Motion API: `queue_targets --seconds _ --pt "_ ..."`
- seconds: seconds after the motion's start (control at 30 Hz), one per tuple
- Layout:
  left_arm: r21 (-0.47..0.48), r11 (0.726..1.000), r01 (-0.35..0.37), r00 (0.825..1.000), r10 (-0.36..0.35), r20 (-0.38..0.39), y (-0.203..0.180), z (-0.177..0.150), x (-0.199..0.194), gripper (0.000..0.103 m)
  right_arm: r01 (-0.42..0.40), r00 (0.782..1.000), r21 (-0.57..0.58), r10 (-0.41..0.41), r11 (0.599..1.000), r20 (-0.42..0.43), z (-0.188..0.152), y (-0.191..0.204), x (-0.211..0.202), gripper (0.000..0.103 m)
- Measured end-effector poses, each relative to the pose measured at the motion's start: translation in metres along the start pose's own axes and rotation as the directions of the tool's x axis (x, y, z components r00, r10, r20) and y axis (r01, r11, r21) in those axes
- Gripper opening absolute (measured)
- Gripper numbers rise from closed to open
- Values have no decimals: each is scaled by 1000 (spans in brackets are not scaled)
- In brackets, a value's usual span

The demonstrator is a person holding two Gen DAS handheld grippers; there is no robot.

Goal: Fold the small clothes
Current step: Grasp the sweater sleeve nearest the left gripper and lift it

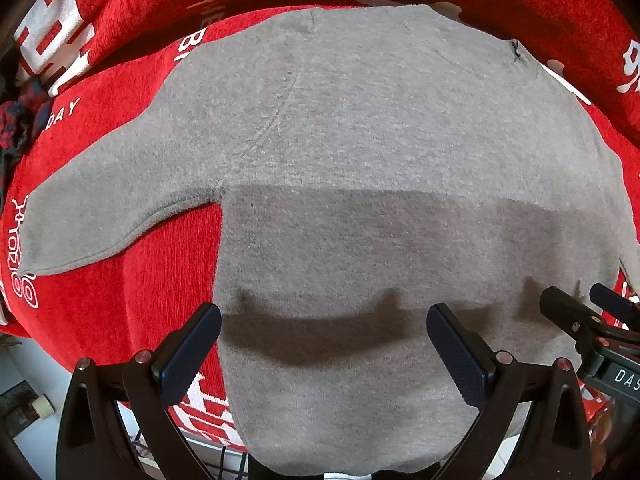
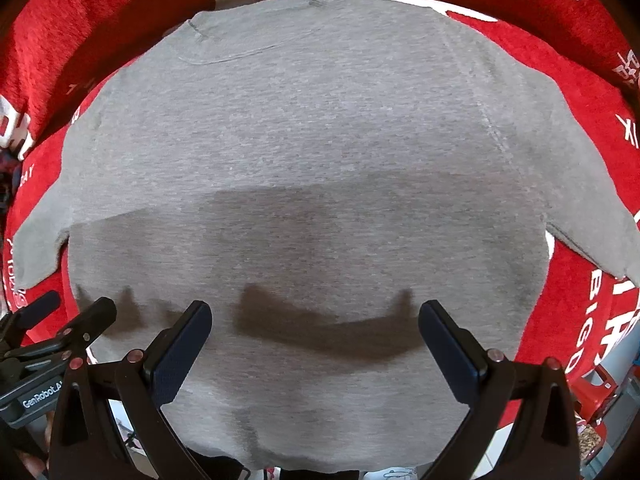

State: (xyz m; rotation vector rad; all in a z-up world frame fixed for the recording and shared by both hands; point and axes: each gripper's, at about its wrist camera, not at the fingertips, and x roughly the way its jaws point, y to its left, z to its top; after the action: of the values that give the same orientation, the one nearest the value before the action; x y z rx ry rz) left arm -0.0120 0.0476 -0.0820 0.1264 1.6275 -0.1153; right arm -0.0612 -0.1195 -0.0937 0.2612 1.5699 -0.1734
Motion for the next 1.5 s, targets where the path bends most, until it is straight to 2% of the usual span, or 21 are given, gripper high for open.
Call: queue_targets --seconds 0.17,0.27,0.43,0.6,0.73,0.8,0.87,0.97,1.0,1.1,1.17,1.2,1.27,1.33,1.37,1.4,1.43,1.47,1.5 --pt "-13 1000 22 1000 -22 12 12 2 1 103 -36 999 11 36 999 7 0 1 0 103" --pt "-30 999 23 999 -22 23 25 2 2 103 -92 996 23 91 996 17 -1 4 -1 103" --pt "-90 994 62 998 -60 22 58 1 10 103 -224 974 46 223 973 32 2 13 -2 103" --pt "-147 984 103 990 -87 109 107 -5 6 103 -306 952 -19 306 952 6 -1 48 -3 103" --pt "-220 969 111 987 -81 142 157 -10 10 103 -297 955 -103 296 949 -21 -3 81 -4 103" --pt "-297 943 150 982 -106 157 190 -12 16 103 -279 960 -145 278 949 -23 -3 98 -4 103" --pt "-376 901 218 971 -161 177 221 -16 25 103 -279 960 -165 278 946 -29 -4 108 -7 103" --pt "-479 807 345 936 -258 239 269 -23 43 103 -275 961 -194 273 942 -38 -5 123 -7 103" --pt "-520 761 387 919 -278 278 289 -28 48 103 -270 963 -202 268 941 -41 -1 133 -5 103" --pt "-602 662 447 891 -268 367 330 -38 54 103 -262 965 -225 256 938 -53 -3 142 -6 103" --pt "-636 618 462 882 -242 405 343 -38 52 103 -258 966 -233 250 938 -63 -3 152 -3 103" --pt "-645 596 478 872 -230 433 354 -38 52 103 -254 967 -236 245 938 -68 -3 155 -2 103" --pt "-652 580 488 863 -210 459 365 -32 50 103 -252 968 -240 241 938 -74 -5 158 -1 103" --pt "-653 591 474 866 -176 469 371 -30 43 102 -248 969 -245 235 937 -80 -7 160 -1 103" --pt "-647 599 472 861 -156 483 373 -25 38 93 -247 969 -249 233 936 -84 -8 161 0 103" --pt "-644 605 469 860 -145 489 372 -21 35 80 -245 969 -254 230 936 -88 -9 161 0 103" --pt "-644 608 464 861 -140 489 367 -19 33 74 -242 970 -256 227 936 -90 -9 164 1 103" --pt "-645 610 460 861 -130 492 369 -18 31 64 -242 970 -258 226 935 -91 -10 166 1 103" --pt "-644 604 469 854 -122 506 371 -17 30 50 -243 970 -260 227 935 -93 -11 167 1 103"
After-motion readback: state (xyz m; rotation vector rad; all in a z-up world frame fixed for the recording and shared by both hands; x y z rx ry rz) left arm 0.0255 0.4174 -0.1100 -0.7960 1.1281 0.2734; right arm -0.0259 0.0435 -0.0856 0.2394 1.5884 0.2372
